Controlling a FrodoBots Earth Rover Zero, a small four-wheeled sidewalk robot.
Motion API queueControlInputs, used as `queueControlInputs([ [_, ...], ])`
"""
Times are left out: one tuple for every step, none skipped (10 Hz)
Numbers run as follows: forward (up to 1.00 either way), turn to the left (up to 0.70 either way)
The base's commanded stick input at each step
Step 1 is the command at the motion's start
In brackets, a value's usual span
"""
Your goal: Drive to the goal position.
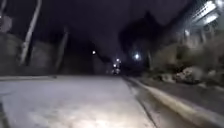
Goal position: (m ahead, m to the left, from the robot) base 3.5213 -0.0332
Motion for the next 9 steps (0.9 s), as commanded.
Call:
queueControlInputs([
  [0.70,0.00],
  [0.70,0.00],
  [0.70,0.00],
  [0.70,0.00],
  [0.70,0.00],
  [0.70,0.00],
  [0.70,0.00],
  [0.70,0.00],
  [0.70,0.00],
])
